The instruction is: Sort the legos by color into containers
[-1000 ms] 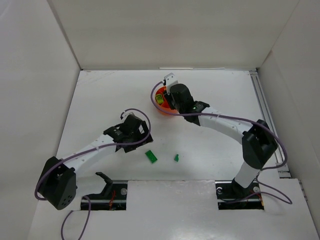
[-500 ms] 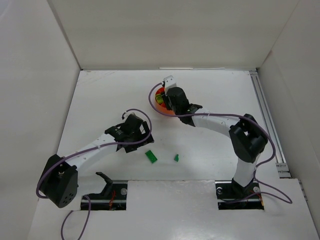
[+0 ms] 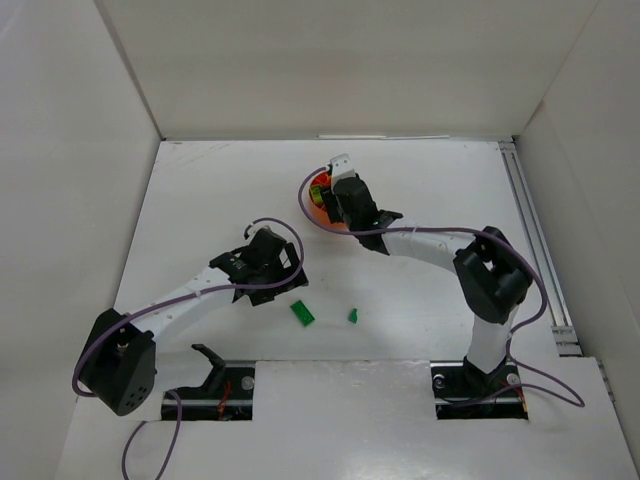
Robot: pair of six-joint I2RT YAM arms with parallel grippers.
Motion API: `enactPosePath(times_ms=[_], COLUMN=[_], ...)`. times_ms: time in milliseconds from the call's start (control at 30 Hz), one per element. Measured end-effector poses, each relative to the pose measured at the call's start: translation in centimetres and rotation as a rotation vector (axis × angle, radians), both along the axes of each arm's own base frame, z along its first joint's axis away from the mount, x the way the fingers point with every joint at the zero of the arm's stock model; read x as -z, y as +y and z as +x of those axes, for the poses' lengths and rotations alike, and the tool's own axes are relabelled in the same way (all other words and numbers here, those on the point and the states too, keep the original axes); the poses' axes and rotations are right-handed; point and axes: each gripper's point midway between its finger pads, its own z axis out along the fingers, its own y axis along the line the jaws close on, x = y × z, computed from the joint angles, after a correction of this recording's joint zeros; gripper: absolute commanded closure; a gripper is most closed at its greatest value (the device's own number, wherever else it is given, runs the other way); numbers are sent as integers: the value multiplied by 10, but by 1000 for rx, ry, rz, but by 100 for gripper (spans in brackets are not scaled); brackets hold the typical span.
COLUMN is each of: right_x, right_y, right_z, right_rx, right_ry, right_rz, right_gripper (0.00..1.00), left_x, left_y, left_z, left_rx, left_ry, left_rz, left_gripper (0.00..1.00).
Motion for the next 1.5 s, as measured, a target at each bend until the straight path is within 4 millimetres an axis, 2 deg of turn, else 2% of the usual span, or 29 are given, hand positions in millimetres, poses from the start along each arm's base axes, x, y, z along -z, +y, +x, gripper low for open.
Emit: enactPosePath(times_ms=[200, 300, 500, 533, 600, 700, 833, 1067, 1233, 1400, 1467, 1500], right_x=[1, -9, -68, -77, -92, -103, -100, -92, -99, -105, -105, -104], right_y=[-4, -12, -42, -48, -62, -81, -98, -120, -127, -132, -132, -132], right_z=[-4, -13, -37, -42, -52, -65, -81, -102, -109, -115, -115, -115], right_rx=[6, 7, 48, 63, 89, 124, 152, 169, 170, 171, 171, 171], right_ry=[2, -8, -102, -118, -146, -165, -150, -127, -131, -144, -144, -142], right_rz=[8, 19, 104, 121, 152, 175, 172, 158, 163, 179, 179, 177], right_gripper=[41, 39, 36, 35, 35, 35, 35, 35, 34, 34, 34, 34], left_x=[0, 4, 19, 21, 24, 27, 29, 32, 46, 47, 47, 47], left_y=[-2, -7, -8, -8, -7, -8, -16, -35, -30, -25, -24, -24], left_z=[-2, -10, -30, -33, -37, -40, -39, -35, -36, -38, -37, -37], left_rx=[10, 33, 0, -15, -59, -123, -193, -242, -289, -327, -339, -344], left_ry=[0, 20, 133, 153, 190, 234, 268, 274, 305, 317, 312, 309], left_rz=[3, 11, 56, 61, 66, 69, 86, 132, 197, 218, 223, 223], left_gripper=[0, 2, 8, 16, 23, 34, 39, 40, 41, 45, 49, 57])
